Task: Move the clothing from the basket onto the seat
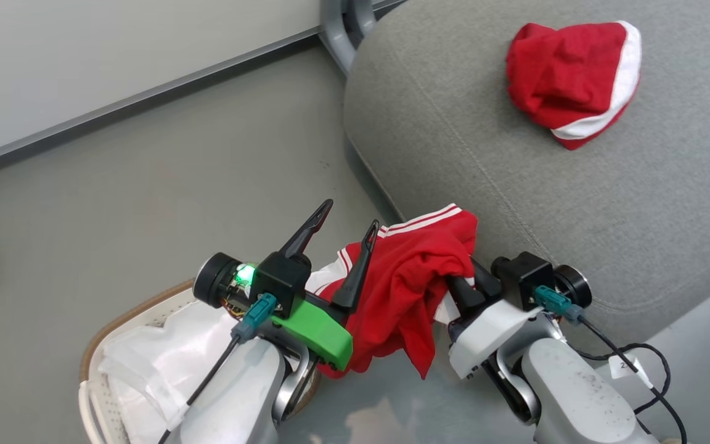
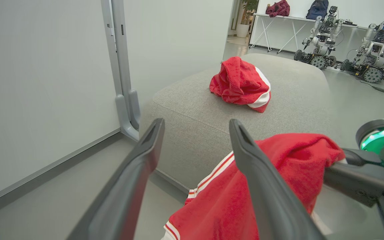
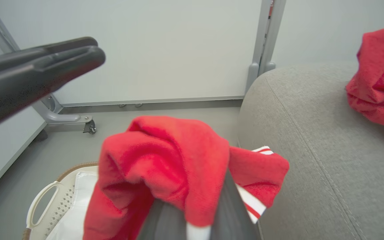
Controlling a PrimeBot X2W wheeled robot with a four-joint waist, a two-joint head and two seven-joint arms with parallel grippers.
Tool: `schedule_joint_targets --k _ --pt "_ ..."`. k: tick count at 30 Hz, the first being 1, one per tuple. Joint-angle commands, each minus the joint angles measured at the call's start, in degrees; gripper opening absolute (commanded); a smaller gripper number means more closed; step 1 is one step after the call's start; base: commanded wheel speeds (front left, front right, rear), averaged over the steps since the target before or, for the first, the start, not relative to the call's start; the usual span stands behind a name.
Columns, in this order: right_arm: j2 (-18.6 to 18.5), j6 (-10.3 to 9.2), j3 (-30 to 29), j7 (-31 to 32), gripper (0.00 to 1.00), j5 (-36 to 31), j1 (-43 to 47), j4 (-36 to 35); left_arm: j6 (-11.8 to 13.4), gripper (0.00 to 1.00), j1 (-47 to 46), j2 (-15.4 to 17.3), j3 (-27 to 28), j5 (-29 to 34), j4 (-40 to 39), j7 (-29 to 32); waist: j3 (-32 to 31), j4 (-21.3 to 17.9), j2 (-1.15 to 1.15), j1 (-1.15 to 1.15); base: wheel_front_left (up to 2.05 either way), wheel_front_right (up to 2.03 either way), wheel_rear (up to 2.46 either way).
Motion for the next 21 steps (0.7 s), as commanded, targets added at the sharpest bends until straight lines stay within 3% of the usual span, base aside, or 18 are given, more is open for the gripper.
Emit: schedule_joint_targets --k 1,14,21 --pt "-0.11 -0.06 -1.21 -0.29 0.0 -0.21 0.92 -0.54 -0.27 1.0 0.41 0.36 -0.37 0.09 0.29 -0.02 1.34 -6.47 0.0 0.0 0.0 0.0 0.0" --pt "-0.09 -0.06 -9.96 -0.29 0.0 -3.5 5.45 -4.3 -0.72 1.0 -2.58 0.38 -5.69 -1.76 2.37 -0.02 2.93 -7.44 0.0 0.0 0.03 0.03 0.03" --pt "-0.11 -0.06 -14.13 -0.29 0.0 -6.37 0.11 -4.43 -0.73 1.0 -1.82 0.74 -5.15 -1.35 3.32 -0.02 3.88 -7.38 0.0 0.0 0.0 0.0 0.0"
